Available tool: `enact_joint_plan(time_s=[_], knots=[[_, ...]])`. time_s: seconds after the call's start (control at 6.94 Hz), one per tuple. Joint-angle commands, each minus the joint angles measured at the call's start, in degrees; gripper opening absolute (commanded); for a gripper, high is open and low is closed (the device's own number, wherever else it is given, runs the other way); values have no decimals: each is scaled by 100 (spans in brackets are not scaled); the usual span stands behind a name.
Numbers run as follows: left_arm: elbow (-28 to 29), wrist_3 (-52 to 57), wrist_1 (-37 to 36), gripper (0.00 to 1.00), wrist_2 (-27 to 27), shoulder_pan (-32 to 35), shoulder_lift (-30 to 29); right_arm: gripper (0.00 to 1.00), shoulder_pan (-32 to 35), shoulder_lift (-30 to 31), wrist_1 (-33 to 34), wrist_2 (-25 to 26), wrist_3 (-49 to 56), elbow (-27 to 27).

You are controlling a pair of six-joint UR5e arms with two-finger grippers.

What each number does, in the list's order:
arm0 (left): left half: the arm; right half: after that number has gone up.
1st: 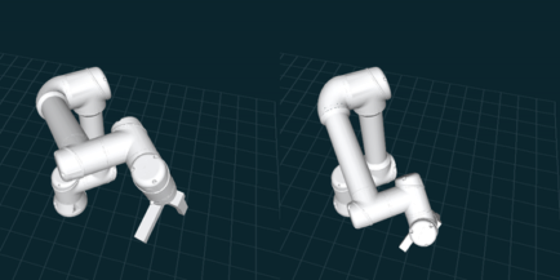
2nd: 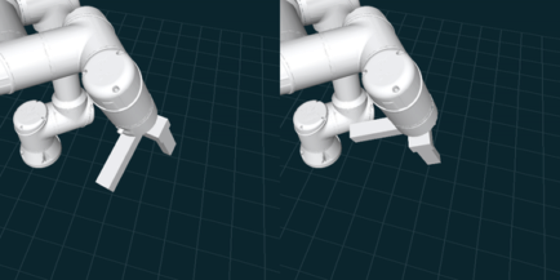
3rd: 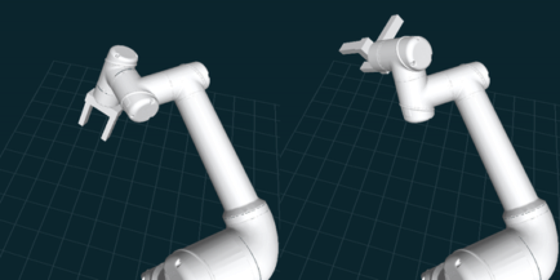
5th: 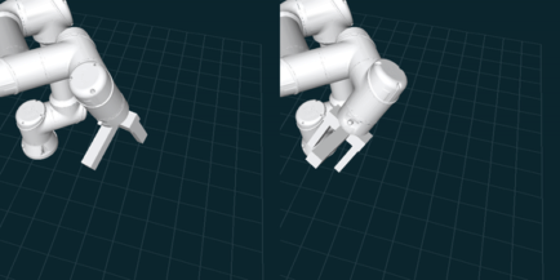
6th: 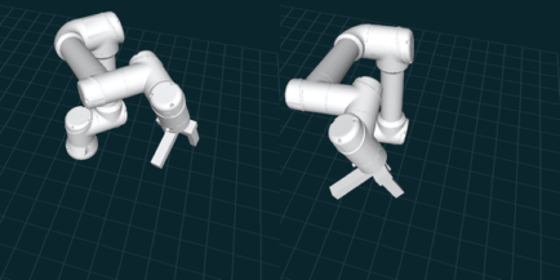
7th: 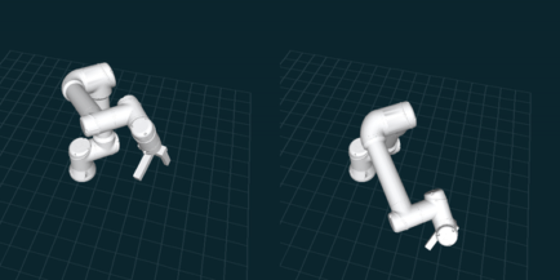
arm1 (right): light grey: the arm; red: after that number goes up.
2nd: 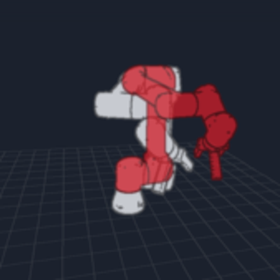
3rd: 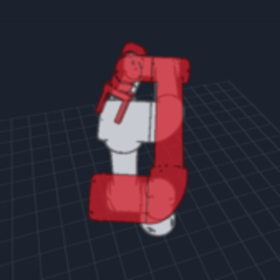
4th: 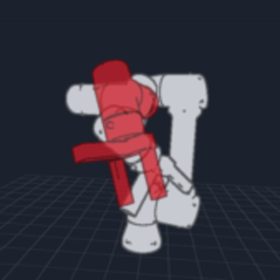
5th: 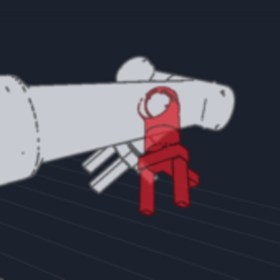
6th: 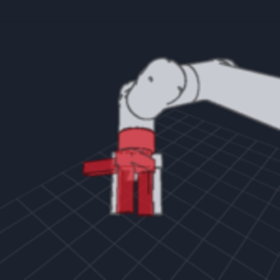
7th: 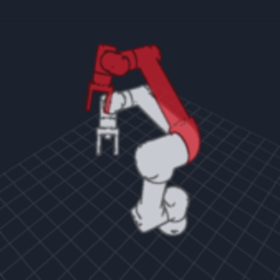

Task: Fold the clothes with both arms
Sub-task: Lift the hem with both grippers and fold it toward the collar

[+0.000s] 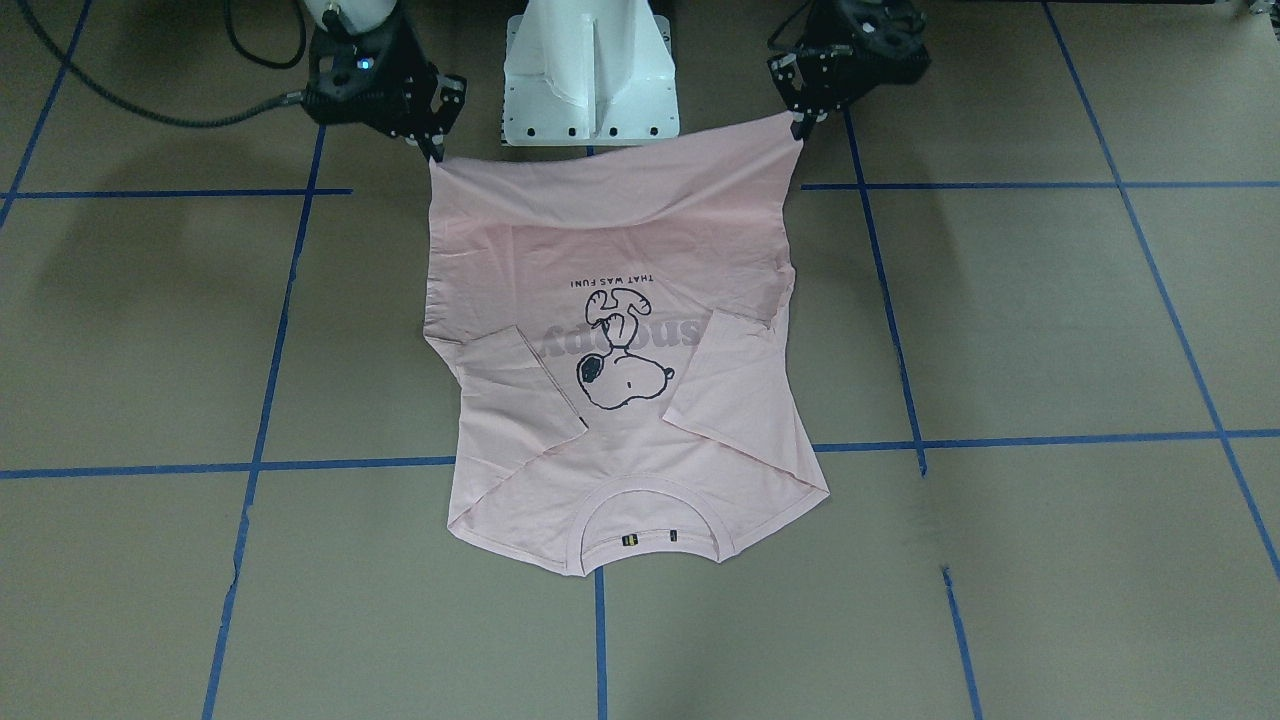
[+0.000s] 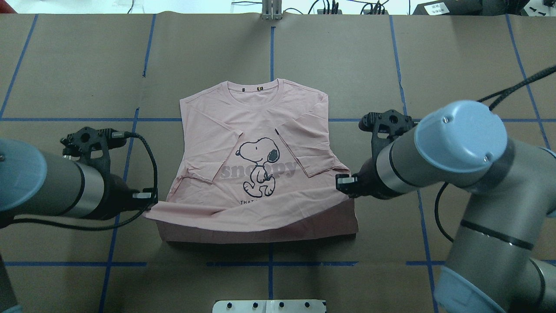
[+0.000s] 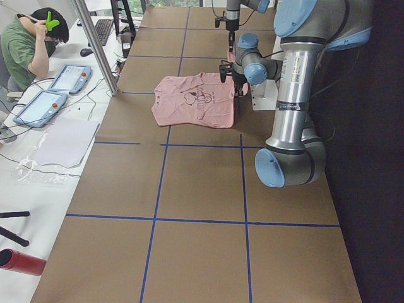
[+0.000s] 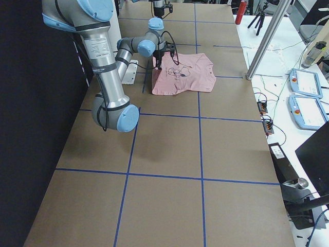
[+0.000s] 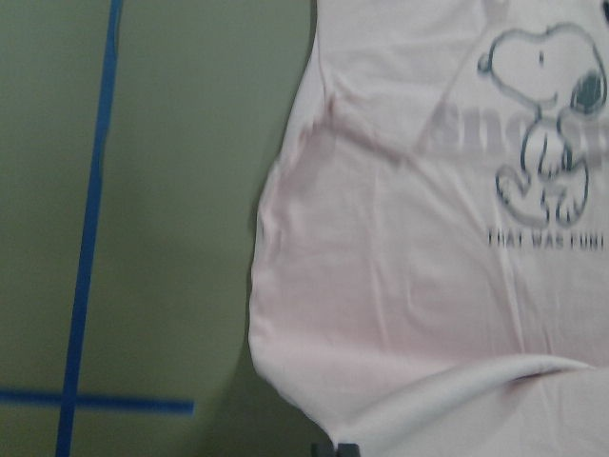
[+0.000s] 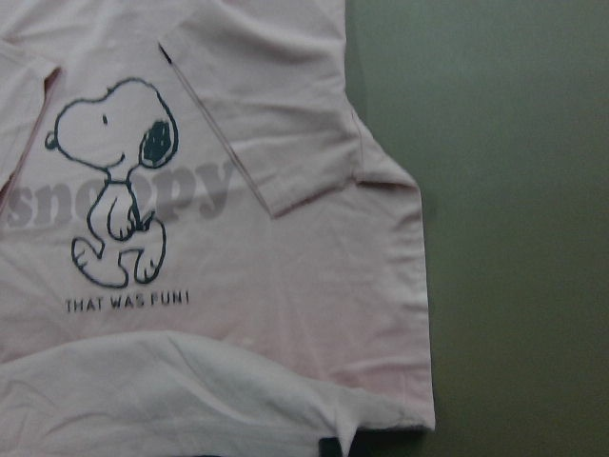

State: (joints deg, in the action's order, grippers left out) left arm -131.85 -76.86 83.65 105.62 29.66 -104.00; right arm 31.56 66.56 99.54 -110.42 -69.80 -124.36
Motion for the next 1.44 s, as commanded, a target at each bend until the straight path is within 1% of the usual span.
enact_joint_plan(time_s=[0.0, 0.14, 0.29, 0.43, 0.72, 0.86, 1.01, 1.3], knots=[[1148, 574, 55, 0, 46, 723, -671, 0, 779, -476, -240, -6, 1394, 1085], [1614, 828, 168, 0, 46, 986, -909, 0, 964, -590, -1173, -6, 1425, 1829], [2167, 996, 648, 0, 63, 1311, -1024, 0, 1114, -713, -2175, -49, 1434, 2715], [2834, 1015, 1122, 0, 64, 1497, -1199, 0, 1211, -1028, -2759, -58, 1425, 3577], [4275, 1015, 2194, 0, 64, 1665, -1612, 0, 1378, -1660, -2844, -146, 1434, 4617], [4839, 1015, 2721, 0, 64, 1796, -1658, 0, 1432, -1803, -2844, -181, 1434, 4875], [5071, 1024, 2918, 0, 64, 1850, -1676, 0, 1510, -1813, -2844, -190, 1434, 5017], [5178, 1103, 2929, 0, 64, 1850, -1711, 0, 1616, -2198, -2966, -199, 1451, 5595]])
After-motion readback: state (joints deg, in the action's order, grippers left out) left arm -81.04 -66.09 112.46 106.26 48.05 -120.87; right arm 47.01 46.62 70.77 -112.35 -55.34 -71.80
